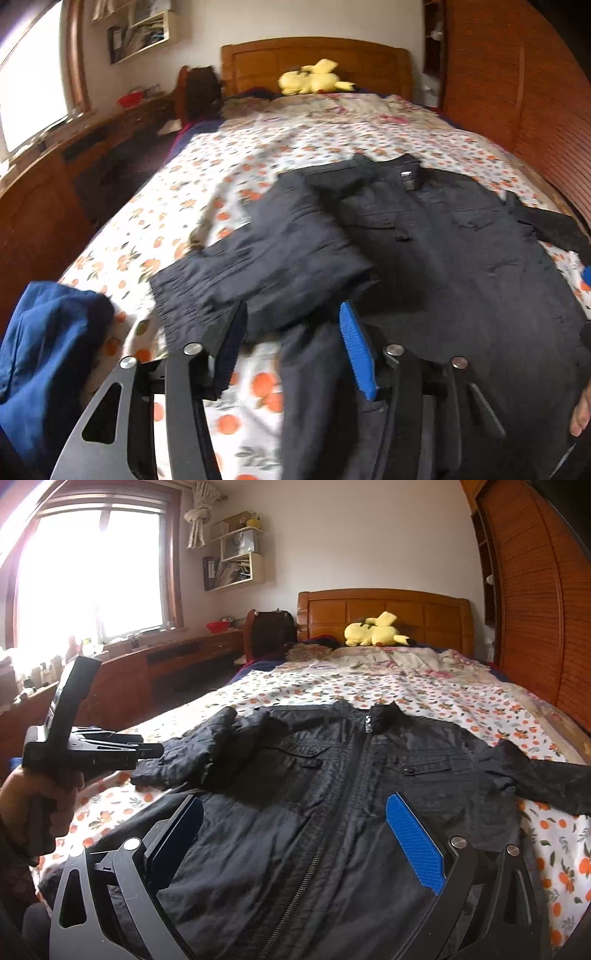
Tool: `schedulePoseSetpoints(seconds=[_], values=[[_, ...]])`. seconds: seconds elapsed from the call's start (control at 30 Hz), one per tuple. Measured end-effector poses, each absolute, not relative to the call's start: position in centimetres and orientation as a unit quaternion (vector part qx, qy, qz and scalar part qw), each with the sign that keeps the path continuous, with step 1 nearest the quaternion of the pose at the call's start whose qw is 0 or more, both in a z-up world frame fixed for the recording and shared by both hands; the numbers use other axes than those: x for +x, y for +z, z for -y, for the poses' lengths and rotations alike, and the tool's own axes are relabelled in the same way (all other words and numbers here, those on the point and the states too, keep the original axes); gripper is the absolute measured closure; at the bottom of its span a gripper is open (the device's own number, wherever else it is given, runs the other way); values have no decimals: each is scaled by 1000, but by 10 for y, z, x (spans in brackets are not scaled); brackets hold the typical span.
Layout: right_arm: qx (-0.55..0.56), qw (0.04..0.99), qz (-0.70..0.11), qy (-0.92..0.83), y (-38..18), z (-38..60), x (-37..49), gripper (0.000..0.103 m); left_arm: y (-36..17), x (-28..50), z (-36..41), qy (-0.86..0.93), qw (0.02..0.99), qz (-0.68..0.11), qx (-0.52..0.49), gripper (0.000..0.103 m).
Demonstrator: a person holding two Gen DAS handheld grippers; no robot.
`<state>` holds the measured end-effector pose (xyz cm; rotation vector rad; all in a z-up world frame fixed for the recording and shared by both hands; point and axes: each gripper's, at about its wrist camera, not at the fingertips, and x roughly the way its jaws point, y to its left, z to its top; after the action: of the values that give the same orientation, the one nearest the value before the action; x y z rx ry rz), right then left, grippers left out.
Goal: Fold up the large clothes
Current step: 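Fold the held sleeve across the jacket body with the left tool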
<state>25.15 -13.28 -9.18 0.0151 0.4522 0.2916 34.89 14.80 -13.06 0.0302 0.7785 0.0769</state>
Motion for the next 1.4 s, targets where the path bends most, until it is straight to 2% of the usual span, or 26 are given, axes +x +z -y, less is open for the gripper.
schedulePoseSetpoints(seconds=[0.47,0.6,0.7,0.8,0.83,0.9,1.2,1.4], values=[[-12,958,-237,163,-105,108,257,7,-198,374,-248,115,885,-451,-18,47],[-12,957,-239,164,-106,107,257,7,-209,379,-259,116,880,-459,-38,41],[-12,957,-239,167,-107,107,258,7,-213,383,-263,109,877,-465,-49,42],[-13,957,-237,167,-106,107,256,7,-216,389,-261,96,875,-472,-54,57],[-13,957,-237,167,-106,108,256,7,-216,390,-258,90,874,-474,-58,71],[-12,958,-235,165,-105,111,255,7,-213,391,-250,76,876,-473,-64,86],[-1,963,-222,150,-95,135,242,7,-134,374,-178,56,916,-396,5,94],[11,968,-214,132,-88,160,237,7,-81,359,-112,9,935,-354,27,96]])
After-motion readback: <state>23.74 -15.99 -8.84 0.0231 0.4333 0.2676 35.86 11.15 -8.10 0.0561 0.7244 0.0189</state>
